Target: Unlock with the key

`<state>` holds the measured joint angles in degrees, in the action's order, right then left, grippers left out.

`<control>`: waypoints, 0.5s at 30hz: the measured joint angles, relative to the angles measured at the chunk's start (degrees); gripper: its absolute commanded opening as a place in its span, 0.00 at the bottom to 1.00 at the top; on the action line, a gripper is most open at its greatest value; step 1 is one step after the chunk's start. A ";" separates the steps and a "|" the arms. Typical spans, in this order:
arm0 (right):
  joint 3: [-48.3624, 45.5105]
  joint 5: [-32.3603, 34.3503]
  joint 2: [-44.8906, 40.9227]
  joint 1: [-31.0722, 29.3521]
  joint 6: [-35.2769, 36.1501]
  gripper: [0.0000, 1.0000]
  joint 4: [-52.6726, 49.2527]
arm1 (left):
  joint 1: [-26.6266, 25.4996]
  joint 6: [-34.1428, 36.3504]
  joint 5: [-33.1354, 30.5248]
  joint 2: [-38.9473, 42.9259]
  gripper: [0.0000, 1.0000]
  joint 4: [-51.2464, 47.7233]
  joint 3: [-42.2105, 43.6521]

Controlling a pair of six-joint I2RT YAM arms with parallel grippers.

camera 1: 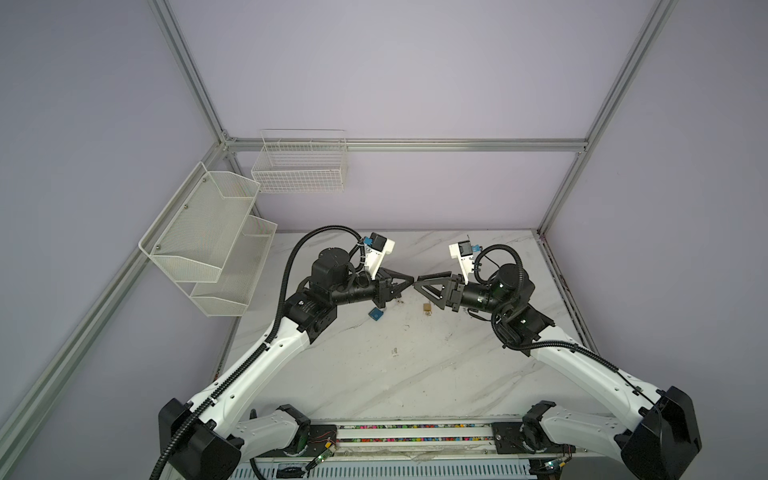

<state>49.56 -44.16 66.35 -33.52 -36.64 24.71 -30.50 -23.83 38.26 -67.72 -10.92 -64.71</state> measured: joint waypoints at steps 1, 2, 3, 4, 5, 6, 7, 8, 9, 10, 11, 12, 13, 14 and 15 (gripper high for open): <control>0.00 -0.72 0.13 0.59 0.42 0.61 -0.20 | 0.15 0.68 0.81 0.00 0.00 -0.98 -0.35; 0.00 -1.42 0.35 1.03 0.81 0.60 -0.28 | 0.28 1.01 1.36 0.00 0.00 -1.46 -0.61; 0.00 -2.03 0.70 1.51 1.27 0.58 -0.31 | 0.48 1.38 2.03 0.00 0.00 -1.97 -0.90; 0.00 -2.71 1.16 1.95 1.51 0.57 -0.39 | 0.57 1.75 2.49 0.00 0.00 -2.29 -1.14; 0.00 -3.52 1.60 2.16 1.86 0.56 -0.50 | 0.68 2.08 2.82 0.02 0.00 -2.54 -1.33; 0.00 -4.15 2.03 2.43 2.32 0.55 -0.68 | 0.83 2.38 3.19 0.02 0.00 -2.86 -1.53; 0.00 -4.90 2.45 2.54 2.75 0.53 -0.85 | 0.87 2.47 3.48 0.02 0.00 -3.21 -1.73; 0.02 -5.38 2.73 2.62 3.04 0.51 -1.09 | 0.92 2.54 3.61 0.02 0.00 -3.45 -1.84; 0.07 -6.08 3.04 2.62 3.56 0.48 -1.42 | 0.94 2.64 3.72 0.02 0.00 -3.61 -1.86; 0.13 -6.62 3.23 2.62 3.98 0.46 -1.64 | 1.01 2.69 3.74 0.00 0.00 -3.93 -1.92; 0.20 -7.08 3.32 2.62 4.37 0.45 -1.86 | 1.11 2.71 3.78 0.00 0.00 -4.17 -1.92; 0.20 -7.50 3.37 2.62 4.68 0.45 -2.05 | 1.20 2.89 3.87 0.00 0.00 -4.44 -1.95; 0.20 -7.96 3.37 2.62 4.98 0.44 -2.29 | 1.25 3.08 3.98 0.00 0.00 -4.63 -1.97; 0.20 -8.31 3.37 2.62 5.27 0.42 -2.51 | 1.27 3.17 4.00 -0.02 0.00 -4.74 -2.05; 0.22 -8.68 3.37 2.62 5.66 0.39 -2.75 | 1.31 3.39 4.09 -0.13 0.00 -4.83 -2.21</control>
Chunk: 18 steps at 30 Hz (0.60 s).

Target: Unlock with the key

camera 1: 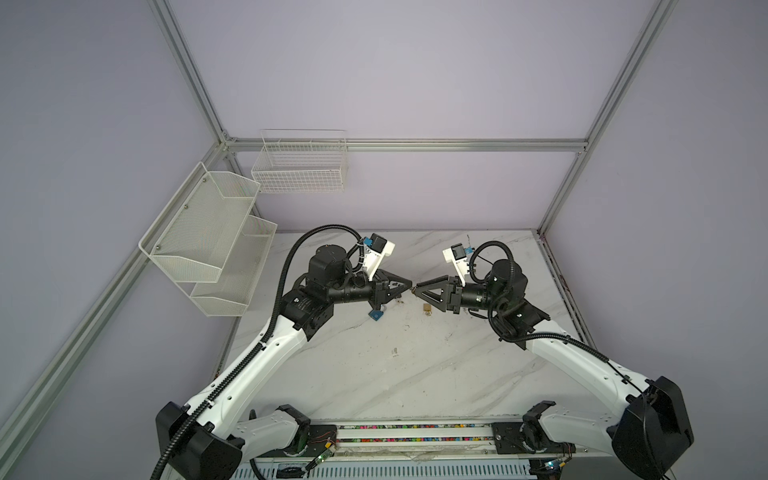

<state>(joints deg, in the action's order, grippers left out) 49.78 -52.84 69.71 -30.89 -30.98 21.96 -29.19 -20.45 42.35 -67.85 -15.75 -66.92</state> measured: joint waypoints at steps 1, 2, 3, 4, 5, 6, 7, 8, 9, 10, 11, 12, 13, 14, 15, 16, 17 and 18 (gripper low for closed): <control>0.02 -0.24 0.00 0.00 0.28 0.38 -0.26 | 0.04 0.09 0.22 -0.20 0.00 -0.13 -0.28; 0.07 -0.55 0.04 0.00 0.48 0.38 -0.42 | 0.04 0.13 0.37 -0.37 0.00 -0.22 -0.52; 0.13 -0.83 0.11 0.00 0.72 0.37 -0.55 | 0.04 0.13 0.52 -0.63 0.00 -0.26 -0.83; 0.24 -1.11 0.26 0.00 0.87 0.36 -0.61 | 0.09 0.13 0.72 -0.90 0.00 -0.28 -1.14; 0.37 -1.29 0.42 0.00 1.01 0.35 -0.61 | 0.15 0.13 0.83 -1.09 0.00 -0.28 -1.29; 0.52 -1.62 0.72 0.00 1.14 0.34 -0.63 | 0.20 0.15 0.98 -1.36 0.00 -0.37 -1.55; 0.70 -1.88 0.98 0.00 1.25 0.34 -0.63 | 0.22 0.15 1.07 -1.64 0.00 -0.50 -1.81; 0.87 -2.10 1.18 0.00 1.31 0.34 -0.63 | 0.26 0.17 1.11 -1.84 0.00 -0.52 -1.97; 1.05 -2.27 1.40 0.00 1.33 0.32 -0.61 | 0.26 0.17 1.18 -2.03 0.00 -0.68 -2.10; 1.22 -2.34 1.53 0.00 1.46 0.31 -0.52 | 0.26 0.20 1.22 -2.19 0.00 -0.70 -2.14; 1.29 -2.45 1.62 0.00 1.57 0.30 -0.46 | 0.26 0.22 1.29 -2.29 0.00 -0.74 -2.14; 1.38 -2.54 1.66 0.00 1.62 0.29 -0.42 | 0.26 0.31 1.36 -2.38 0.00 -0.83 -2.14; 1.44 -2.58 1.75 0.00 1.62 0.29 -0.37 | 0.26 0.35 1.40 -2.45 0.00 -1.03 -2.14; 1.51 -2.60 1.84 0.00 1.64 0.28 -0.35 | 0.26 0.42 1.42 -2.47 0.00 -1.20 -2.14; 1.55 -2.67 1.88 0.00 1.68 0.27 -0.33 | 0.26 0.55 1.44 -2.51 0.00 -1.31 -2.14; 1.55 -2.75 1.92 0.00 1.73 0.25 -0.33 | 0.26 0.55 1.44 -2.56 0.00 -1.46 -2.16; 1.55 -2.84 1.92 0.00 1.77 0.22 -0.31 | 0.28 0.57 1.44 -2.60 0.00 -1.57 -2.19; 1.57 -3.06 1.97 0.00 1.86 0.20 -0.26 | 0.28 0.59 1.44 -2.64 0.00 -1.64 -2.21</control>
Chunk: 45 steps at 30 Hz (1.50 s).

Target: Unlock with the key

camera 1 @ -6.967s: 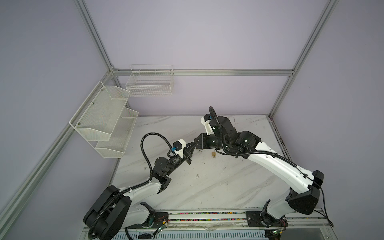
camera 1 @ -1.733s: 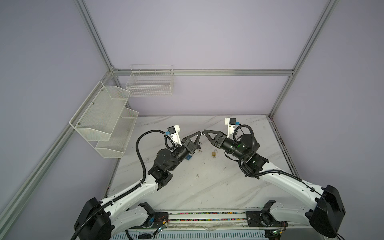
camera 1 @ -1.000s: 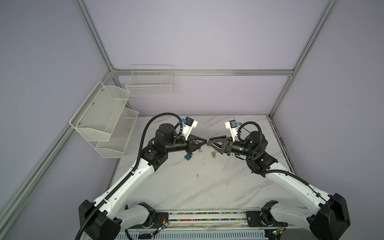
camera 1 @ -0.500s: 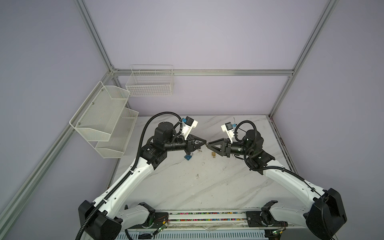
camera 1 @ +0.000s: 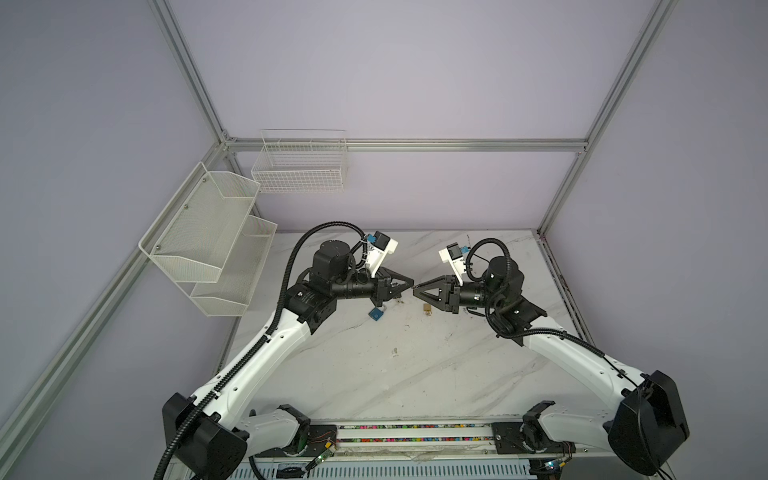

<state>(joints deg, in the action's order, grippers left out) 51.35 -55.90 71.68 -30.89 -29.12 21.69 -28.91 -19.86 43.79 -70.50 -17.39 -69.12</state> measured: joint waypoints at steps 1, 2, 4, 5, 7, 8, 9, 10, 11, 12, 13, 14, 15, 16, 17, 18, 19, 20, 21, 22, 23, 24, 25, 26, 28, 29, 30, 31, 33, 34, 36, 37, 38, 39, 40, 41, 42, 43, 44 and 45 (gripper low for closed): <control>0.07 -0.22 0.02 0.00 0.07 0.20 0.02 | 0.02 0.00 -0.02 -0.07 0.00 -0.13 0.00; 0.07 -0.35 0.04 0.00 0.09 0.20 0.04 | 0.02 0.02 -0.02 -0.11 0.00 -0.20 -0.02; 0.09 -0.55 0.04 0.00 0.20 0.15 0.09 | 0.02 0.11 -0.02 -0.28 0.00 -0.72 -0.33; 0.09 -0.61 0.04 0.00 0.28 0.15 0.11 | 0.02 0.17 -0.04 -0.42 0.00 -0.87 -0.55; 0.17 -0.68 0.04 0.00 0.37 0.14 0.13 | 0.04 0.42 -0.04 -0.61 0.00 -1.14 -0.85; 0.17 -0.68 0.04 0.00 0.42 0.11 0.17 | 0.04 0.50 -0.04 -0.66 0.00 -1.16 -0.92; 0.17 -0.76 0.04 0.00 0.57 0.08 0.20 | 0.07 0.59 -0.04 -0.74 0.00 -1.20 -1.01; 0.17 -0.85 0.04 0.00 0.70 0.05 0.24 | 0.13 0.61 0.00 -0.83 0.00 -1.38 -1.16; 0.17 -0.96 0.04 0.00 0.79 0.04 0.28 | 0.24 0.63 0.15 -0.85 0.00 -1.46 -1.18; 0.17 -1.03 0.04 0.00 0.96 0.02 0.33 | 0.33 0.63 0.22 -0.85 0.00 -1.53 -1.18; 0.17 -1.05 0.04 0.00 1.03 0.00 0.31 | 0.37 0.66 0.33 -0.85 0.00 -1.60 -1.18; 0.17 -1.07 0.04 0.00 1.11 0.00 0.31 | 0.39 0.66 0.42 -0.85 0.00 -1.62 -1.18; 0.17 -1.05 0.02 0.00 1.18 0.00 0.33 | 0.42 0.79 0.50 -0.85 0.00 -1.60 -1.18; 0.17 -1.03 0.00 0.00 1.20 0.00 0.31 | 0.46 0.85 0.52 -0.85 0.00 -1.62 -1.18; 0.17 -0.94 0.00 0.00 1.25 0.00 0.31 | 0.57 0.87 0.55 -0.85 0.02 -1.60 -1.18; 0.17 -0.70 -0.04 0.00 1.27 0.00 0.31 | 0.70 0.87 0.61 -0.85 0.09 -1.60 -1.18; 0.17 -0.42 -0.13 -0.02 1.29 0.00 0.26 | 0.81 0.98 0.70 -0.85 0.22 -1.57 -1.18; 0.17 0.00 -0.28 -0.02 1.29 0.00 0.24 | 0.92 0.94 0.70 -0.85 0.32 -1.55 -1.18; 0.15 0.61 -0.55 0.00 1.27 0.00 0.20 | 1.16 0.76 0.74 -0.83 0.39 -1.57 -1.18; 0.15 1.42 -0.92 0.00 1.22 0.00 0.15 | 1.51 0.59 0.79 -0.79 0.45 -1.49 -1.18; 0.11 2.19 -1.31 0.00 1.18 0.00 0.13 | 1.92 0.24 0.83 -0.74 0.50 -1.46 -1.18; -0.13 3.26 -1.86 0.00 1.09 0.00 0.09 | 2.43 -0.15 0.94 -0.59 0.53 -1.22 -1.18; -0.44 4.37 -2.47 0.00 0.87 0.00 -0.11 | 3.10 -0.61 0.96 -0.31 0.57 -0.68 -1.14; -0.79 5.46 -2.93 0.02 0.74 0.00 -0.39 | 3.69 -1.03 0.94 0.04 0.60 0.11 -0.96; -1.84 7.74 -3.93 0.17 0.39 0.00 -1.40 | 5.09 -1.84 0.44 1.81 0.66 2.89 0.79; -2.62 9.01 -4.39 0.17 0.26 0.00 -1.88 | 5.60 -1.95 -0.42 2.84 0.66 3.58 1.97; -3.72 10.93 -4.98 0.17 0.09 0.00 -2.69 | 6.03 -1.97 -1.84 4.00 0.67 4.02 3.41; -4.87 12.61 -5.60 0.20 -0.04 0.00 -3.82 | 6.29 -2.03 -4.00 4.94 0.68 4.26 5.01; -7.30 16.50 -6.51 0.33 -0.63 0.00 -5.42 | 6.40 -2.16 -8.50 5.38 0.69 4.46 7.54; -8.44 18.51 -6.75 0.37 -1.16 0.00 -6.23 | 6.40 -2.25 -11.26 4.79 0.70 4.42 8.90; -10.45 21.68 -6.86 0.37 -2.27 0.00 -7.04 | 6.40 -2.49 -15.47 2.67 0.71 4.33 10.60; -11.56 23.23 -6.86 0.37 -3.10 0.00 -7.34 | 6.40 -2.71 -18.01 0.92 0.73 4.09 11.21; -12.57 24.59 -6.84 0.37 -3.74 0.00 -7.52 | 6.40 -3.04 -19.87 -0.61 0.73 3.96 11.52; -13.51 25.75 -6.82 0.37 -4.15 0.00 -7.72 | 6.40 -3.30 -21.79 -2.43 0.73 3.74 11.67; -14.23 26.80 -6.69 0.37 -4.72 0.00 -7.98 | 6.40 -3.45 -23.87 -4.48 0.73 3.43 11.69; -14.58 27.54 -6.43 0.37 -4.96 0.00 -8.33 | 6.40 -3.56 -25.35 -6.08 0.73 3.19 11.69; -14.88 28.20 -6.10 0.37 -5.05 0.00 -8.61 | 6.40 -3.56 -27.10 -8.15 0.73 2.89 11.69; -15.08 29.07 -5.92 0.37 -5.09 0.00 -9.01 | 6.38 -3.54 -28.55 -10.32 0.73 2.67 11.69; -15.21 29.57 -5.81 0.37 -5.09 0.00 -9.33 | 6.38 -3.50 -29.57 -12.13 0.73 2.62 11.67; -15.37 30.25 -5.75 0.37 -5.11 0.00 -9.75 | 6.38 -3.39 -30.62 -14.25 0.72 2.62 11.65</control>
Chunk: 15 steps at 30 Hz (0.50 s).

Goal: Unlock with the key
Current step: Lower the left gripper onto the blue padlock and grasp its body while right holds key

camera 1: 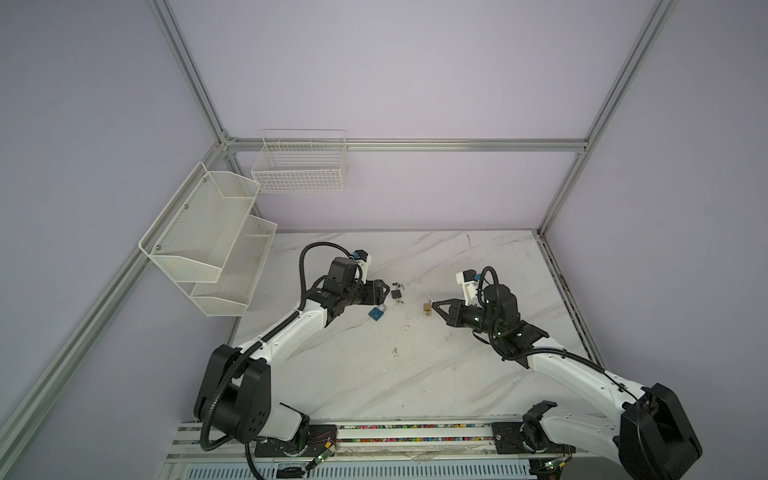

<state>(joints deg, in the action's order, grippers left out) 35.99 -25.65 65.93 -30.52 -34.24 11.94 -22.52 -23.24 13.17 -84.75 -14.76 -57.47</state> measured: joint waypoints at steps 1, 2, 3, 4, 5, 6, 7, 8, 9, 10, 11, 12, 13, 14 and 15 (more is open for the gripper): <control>-0.28 0.57 0.00 0.00 -0.02 0.00 -0.11 | 0.00 0.33 -0.90 -2.45 0.72 -0.15 -0.02; -0.55 1.01 -0.02 0.00 -0.04 0.00 -0.22 | 0.00 0.46 -1.68 -4.46 0.72 -0.37 -0.07; -0.81 1.33 -0.02 0.00 -0.09 0.00 -0.26 | 0.00 0.81 -2.49 -6.75 0.72 -0.87 -0.15; -1.05 1.53 -0.04 0.00 -0.11 0.00 -0.50 | 0.00 1.40 -3.30 -8.92 0.72 -1.27 -0.15; -1.22 1.84 -0.04 0.00 -0.11 0.00 -0.72 | -0.02 1.73 -4.00 -10.60 0.72 -1.68 -0.15; -1.31 2.08 -0.04 0.00 -0.11 0.00 -1.01 | -0.04 1.95 -4.79 -12.20 0.72 -2.10 -0.15; -1.38 2.27 -0.07 0.00 -0.09 0.00 -1.14 | -0.07 2.21 -5.46 -13.81 0.72 -2.64 -0.17; -1.42 2.32 -0.15 0.00 -0.07 0.00 -1.25 | -0.11 2.51 -6.05 -14.88 0.72 -2.91 -0.17; -1.51 2.29 -0.35 0.00 -0.02 0.00 -1.22 | -0.17 3.02 -6.78 -16.11 0.72 -3.32 -0.31; -1.51 2.27 -0.52 0.00 0.00 0.00 -1.27 | -0.37 3.41 -7.45 -16.55 0.72 -3.10 -1.07; -1.51 2.21 -0.70 0.00 0.02 0.00 -1.20 | -0.50 3.58 -7.89 -17.03 0.72 -3.19 -1.90; -1.53 2.03 -0.81 0.00 0.02 0.00 -1.03 | -0.85 3.98 -8.68 -17.84 0.71 -3.21 -2.97; -1.51 1.79 -0.87 0.00 0.02 0.00 -0.85 | -1.22 4.39 -9.35 -18.73 0.71 -3.15 -3.98; -1.53 1.64 -0.87 0.00 0.04 0.00 -0.74 | -1.57 4.55 -9.97 -19.41 0.71 -3.13 -4.61; -1.53 1.38 -0.87 0.00 0.04 0.00 -0.68 | -2.03 4.72 -10.71 -20.00 0.71 -3.13 -5.07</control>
<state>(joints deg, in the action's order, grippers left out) 34.46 -24.27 65.06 -30.52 -34.20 11.27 -24.56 -18.52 2.46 -104.75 -17.89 -62.54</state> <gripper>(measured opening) 0.065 0.709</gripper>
